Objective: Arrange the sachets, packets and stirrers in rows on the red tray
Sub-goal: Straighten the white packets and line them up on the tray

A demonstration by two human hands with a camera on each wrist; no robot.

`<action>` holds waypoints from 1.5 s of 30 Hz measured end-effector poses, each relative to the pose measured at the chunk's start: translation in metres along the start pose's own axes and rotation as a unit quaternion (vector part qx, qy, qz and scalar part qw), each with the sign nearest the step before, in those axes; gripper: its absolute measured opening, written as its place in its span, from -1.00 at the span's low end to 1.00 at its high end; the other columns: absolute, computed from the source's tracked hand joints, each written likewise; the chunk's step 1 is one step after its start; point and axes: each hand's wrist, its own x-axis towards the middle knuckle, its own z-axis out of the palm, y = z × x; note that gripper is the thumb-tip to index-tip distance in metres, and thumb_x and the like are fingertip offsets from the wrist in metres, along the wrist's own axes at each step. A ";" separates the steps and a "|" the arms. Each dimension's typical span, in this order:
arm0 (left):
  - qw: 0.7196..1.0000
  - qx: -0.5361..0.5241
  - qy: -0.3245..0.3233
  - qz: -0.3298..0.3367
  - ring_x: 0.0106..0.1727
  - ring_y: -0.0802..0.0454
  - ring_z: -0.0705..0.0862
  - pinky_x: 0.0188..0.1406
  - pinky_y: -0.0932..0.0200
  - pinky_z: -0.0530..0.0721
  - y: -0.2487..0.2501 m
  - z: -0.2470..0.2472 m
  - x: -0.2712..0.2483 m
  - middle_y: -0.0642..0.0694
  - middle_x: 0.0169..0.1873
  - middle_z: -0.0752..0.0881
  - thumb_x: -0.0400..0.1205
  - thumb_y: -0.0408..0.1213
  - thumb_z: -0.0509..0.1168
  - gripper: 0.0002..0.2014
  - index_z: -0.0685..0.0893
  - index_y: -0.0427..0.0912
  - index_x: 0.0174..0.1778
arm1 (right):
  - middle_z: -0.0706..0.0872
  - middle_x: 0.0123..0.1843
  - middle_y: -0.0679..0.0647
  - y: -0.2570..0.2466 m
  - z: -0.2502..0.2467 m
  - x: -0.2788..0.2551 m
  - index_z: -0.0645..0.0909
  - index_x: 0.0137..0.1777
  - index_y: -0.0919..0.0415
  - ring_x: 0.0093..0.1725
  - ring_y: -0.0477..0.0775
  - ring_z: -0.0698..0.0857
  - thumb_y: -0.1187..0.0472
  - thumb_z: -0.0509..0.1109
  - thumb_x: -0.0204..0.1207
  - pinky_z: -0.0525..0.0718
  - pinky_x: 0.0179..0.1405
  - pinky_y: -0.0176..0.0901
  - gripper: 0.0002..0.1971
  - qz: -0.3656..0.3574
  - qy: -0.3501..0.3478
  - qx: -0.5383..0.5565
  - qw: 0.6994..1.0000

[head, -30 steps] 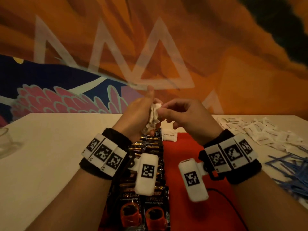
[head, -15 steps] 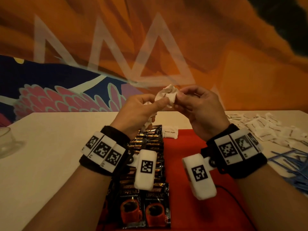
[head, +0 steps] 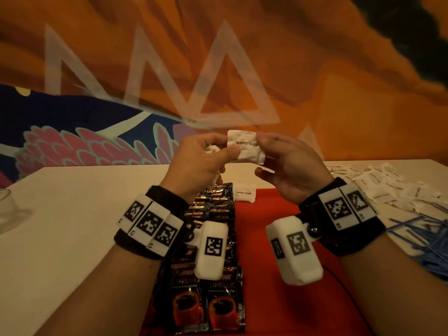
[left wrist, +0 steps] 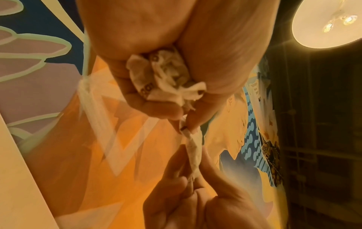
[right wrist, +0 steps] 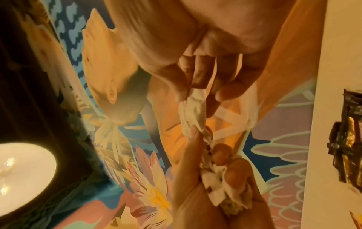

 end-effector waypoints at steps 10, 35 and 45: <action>1.000 -0.012 0.007 0.001 -0.49 0.09 0.54 -0.59 0.19 0.55 -0.002 -0.003 0.001 0.01 -0.55 0.59 0.61 -0.36 0.44 -0.86 0.76 0.00 -0.18 | 0.77 -0.30 -0.04 0.005 0.003 0.004 0.68 -0.05 0.19 -0.18 -0.03 0.76 0.73 0.38 0.37 0.80 -0.13 -0.09 -0.59 -0.200 0.031 -0.008 0.979; 0.994 -0.036 0.095 -0.043 -0.47 0.09 0.55 -0.63 0.22 0.53 -0.007 -0.005 0.007 -0.03 -0.42 0.67 0.70 -0.15 0.37 -0.76 0.75 -0.19 -0.22 | 0.81 -0.17 0.17 0.024 -0.025 0.025 0.79 -0.05 0.33 -0.28 -0.07 0.66 0.21 0.58 0.47 0.60 -0.39 -0.22 -0.82 -0.115 0.016 -0.267 0.957; 0.993 -0.056 0.087 -0.054 -0.47 0.09 0.56 -0.61 0.24 0.52 -0.003 -0.012 0.008 -0.02 -0.40 0.67 0.70 -0.17 0.37 -0.80 0.76 -0.15 -0.20 | 0.61 -0.33 0.11 0.059 -0.075 0.085 0.64 -0.33 0.18 -0.35 0.03 0.51 0.10 0.65 0.40 0.44 -0.35 -0.20 -0.74 0.130 0.027 -0.522 0.842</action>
